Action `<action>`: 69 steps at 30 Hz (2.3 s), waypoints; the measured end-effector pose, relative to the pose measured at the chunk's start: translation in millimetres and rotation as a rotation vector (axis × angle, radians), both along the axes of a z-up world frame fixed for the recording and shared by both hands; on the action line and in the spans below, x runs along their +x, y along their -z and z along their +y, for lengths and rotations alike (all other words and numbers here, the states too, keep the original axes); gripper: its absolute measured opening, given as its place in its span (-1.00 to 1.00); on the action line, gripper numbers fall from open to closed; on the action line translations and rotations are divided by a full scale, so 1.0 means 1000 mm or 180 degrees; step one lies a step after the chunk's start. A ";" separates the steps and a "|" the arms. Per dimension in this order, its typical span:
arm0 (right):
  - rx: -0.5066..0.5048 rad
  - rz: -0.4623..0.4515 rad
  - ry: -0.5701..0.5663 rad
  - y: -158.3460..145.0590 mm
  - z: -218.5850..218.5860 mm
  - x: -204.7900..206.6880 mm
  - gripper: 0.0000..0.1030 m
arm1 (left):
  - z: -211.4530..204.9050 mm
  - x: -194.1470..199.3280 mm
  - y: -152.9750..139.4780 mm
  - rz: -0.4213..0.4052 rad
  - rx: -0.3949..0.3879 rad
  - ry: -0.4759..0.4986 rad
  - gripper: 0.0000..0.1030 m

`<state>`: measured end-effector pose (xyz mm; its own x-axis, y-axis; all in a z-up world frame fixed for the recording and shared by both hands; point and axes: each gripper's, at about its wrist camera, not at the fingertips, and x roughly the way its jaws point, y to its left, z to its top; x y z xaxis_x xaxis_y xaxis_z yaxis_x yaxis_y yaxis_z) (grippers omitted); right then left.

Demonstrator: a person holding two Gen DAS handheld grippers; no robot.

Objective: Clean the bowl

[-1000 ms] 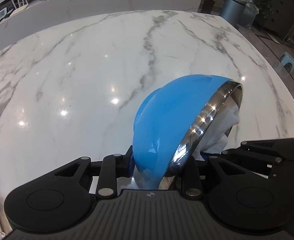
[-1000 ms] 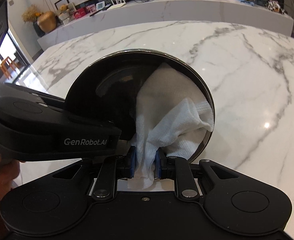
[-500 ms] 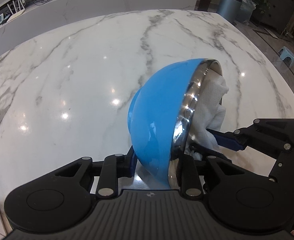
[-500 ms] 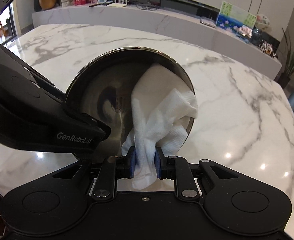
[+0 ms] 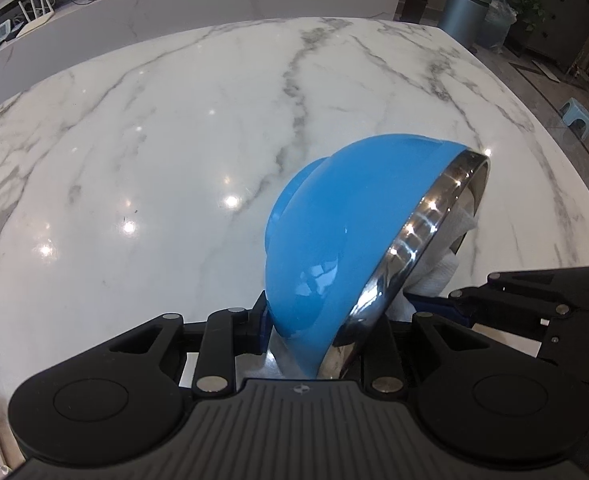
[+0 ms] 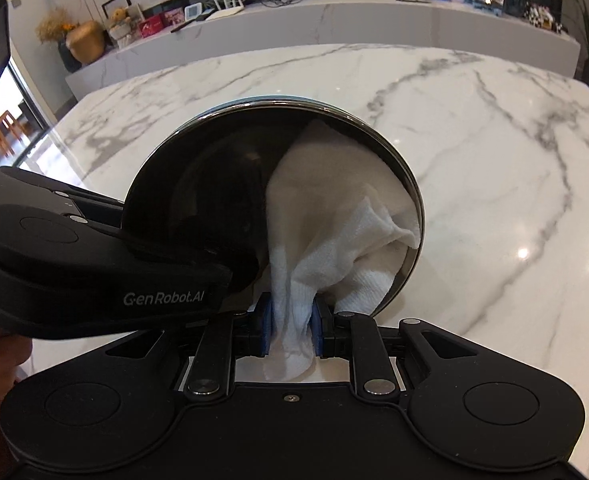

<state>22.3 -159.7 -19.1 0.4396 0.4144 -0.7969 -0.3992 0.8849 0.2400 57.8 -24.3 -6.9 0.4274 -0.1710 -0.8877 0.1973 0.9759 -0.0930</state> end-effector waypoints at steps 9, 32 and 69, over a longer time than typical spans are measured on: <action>-0.0149 -0.0099 -0.0057 -0.003 0.007 0.001 -0.67 | 0.000 0.000 -0.001 -0.0011 0.0028 0.0062 -0.58; -0.0534 -0.0533 -0.0116 -0.009 0.012 -0.001 -0.64 | 0.011 0.004 0.000 0.0040 -0.0141 -0.0116 -0.56; -0.0377 -0.0500 -0.0109 -0.009 0.011 0.004 -0.62 | 0.019 0.006 -0.017 -0.0330 -0.0114 -0.0217 -0.60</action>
